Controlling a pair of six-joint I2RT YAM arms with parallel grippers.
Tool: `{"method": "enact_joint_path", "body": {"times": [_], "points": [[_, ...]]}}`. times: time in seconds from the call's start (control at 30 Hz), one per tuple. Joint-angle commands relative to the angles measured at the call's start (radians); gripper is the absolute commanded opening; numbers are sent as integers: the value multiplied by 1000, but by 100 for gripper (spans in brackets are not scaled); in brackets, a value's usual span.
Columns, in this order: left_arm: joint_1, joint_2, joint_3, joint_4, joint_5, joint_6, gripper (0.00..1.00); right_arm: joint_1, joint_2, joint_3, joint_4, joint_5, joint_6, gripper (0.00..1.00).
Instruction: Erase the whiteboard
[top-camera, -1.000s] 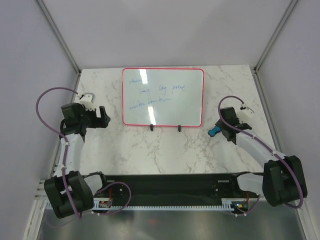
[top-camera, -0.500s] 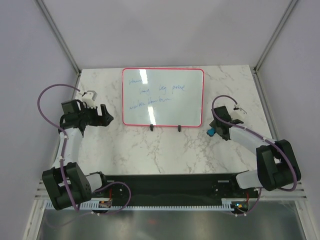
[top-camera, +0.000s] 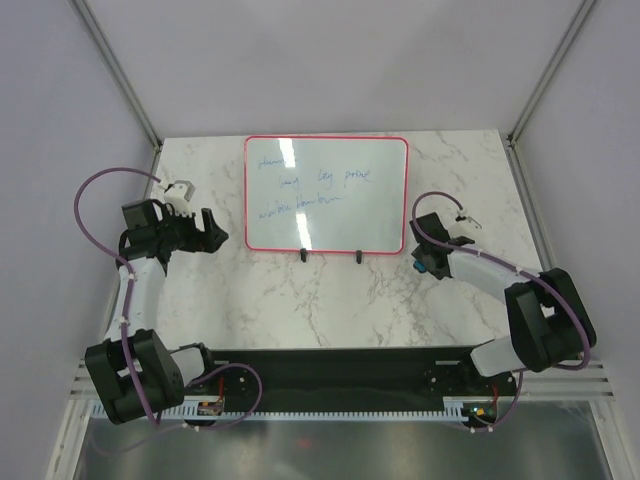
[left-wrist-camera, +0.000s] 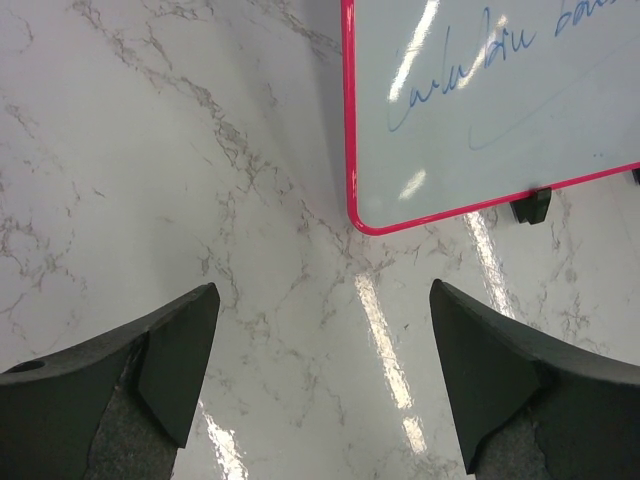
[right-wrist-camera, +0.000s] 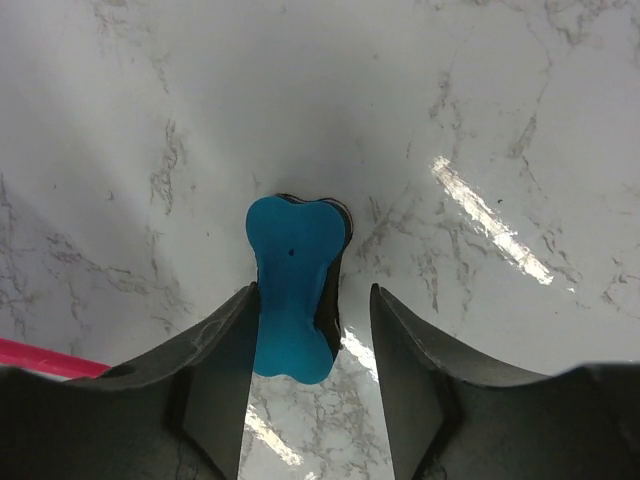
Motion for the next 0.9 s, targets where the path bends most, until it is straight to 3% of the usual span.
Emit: {"method": "enact_joint_path", "body": {"times": [0.0, 0.23, 0.43, 0.67, 0.77, 0.87], "points": [[1, -4, 19, 8, 16, 34, 93, 6, 35, 40, 5, 2, 24, 56], [1, -1, 19, 10, 22, 37, 93, 6, 91, 37, 21, 15, 22, 53], [1, 17, 34, 8, 40, 35, 93, 6, 74, 49, 30, 18, -27, 61], [3, 82, 73, 53, 129, 32, 89, 6, 74, 32, 35, 39, -39, 31], [3, 154, 123, 80, 226, 27, 82, 6, 58, 29, 35, 59, -62, 4], [4, 245, 184, 136, 335, 0, 76, 6, 17, 40, 38, 79, -137, 0]]}}
